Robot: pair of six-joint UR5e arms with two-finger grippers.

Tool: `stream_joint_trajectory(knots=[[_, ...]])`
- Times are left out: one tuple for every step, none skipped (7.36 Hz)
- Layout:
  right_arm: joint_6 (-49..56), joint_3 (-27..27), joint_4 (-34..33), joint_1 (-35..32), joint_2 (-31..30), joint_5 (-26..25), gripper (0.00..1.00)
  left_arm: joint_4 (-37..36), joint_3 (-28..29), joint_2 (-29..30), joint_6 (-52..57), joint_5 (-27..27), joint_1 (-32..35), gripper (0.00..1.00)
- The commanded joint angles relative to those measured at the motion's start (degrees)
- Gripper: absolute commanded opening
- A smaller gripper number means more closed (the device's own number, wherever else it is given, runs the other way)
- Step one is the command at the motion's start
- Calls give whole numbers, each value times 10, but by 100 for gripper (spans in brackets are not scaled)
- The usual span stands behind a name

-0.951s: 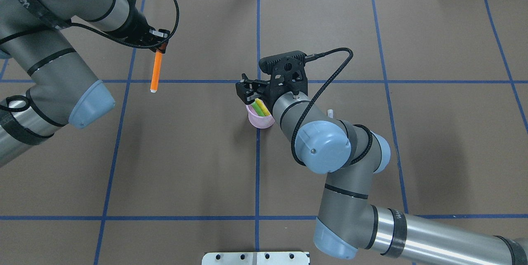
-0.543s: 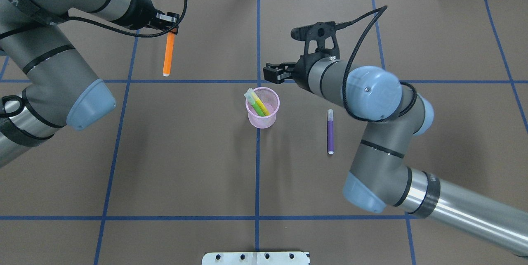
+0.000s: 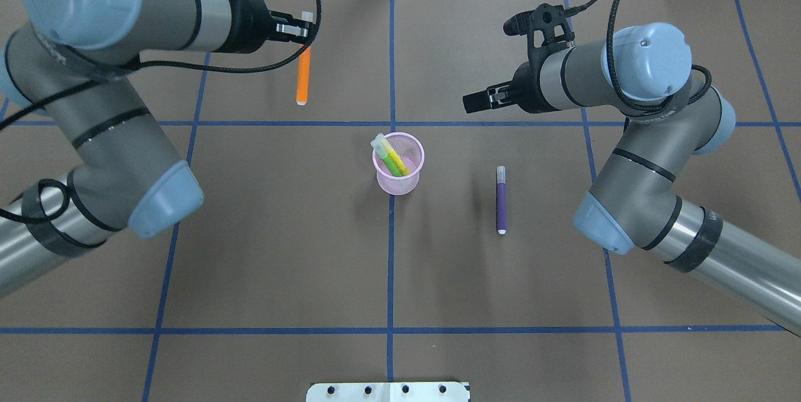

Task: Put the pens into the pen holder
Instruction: 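Carry the orange marker into the cup with the left gripper while the right moves away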

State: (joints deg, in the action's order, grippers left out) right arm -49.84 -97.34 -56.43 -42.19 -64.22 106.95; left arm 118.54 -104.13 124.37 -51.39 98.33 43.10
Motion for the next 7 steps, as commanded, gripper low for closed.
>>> stream_joint_trajectory(knots=[[3, 14, -5, -1, -1, 13, 100, 65, -1, -3, -47, -143, -89, 0], [4, 28, -12, 0, -1, 14, 100, 81, 0, -4, -47, -183, -117, 0], [4, 36, -13, 1, 0, 14, 100, 100, 2, -5, -47, -212, -139, 0], [5, 39, -12, 4, -1, 17, 100, 104, 5, -5, -48, -222, -144, 0], [5, 39, -12, 7, -2, 17, 100, 118, 11, -5, -49, -246, -163, 0], [5, 39, -13, 12, -4, 17, 100, 155, 39, 0, -55, -272, -179, 0], [4, 42, -37, 17, -4, 27, 100, 193, 66, 5, -61, -274, -181, 0]])
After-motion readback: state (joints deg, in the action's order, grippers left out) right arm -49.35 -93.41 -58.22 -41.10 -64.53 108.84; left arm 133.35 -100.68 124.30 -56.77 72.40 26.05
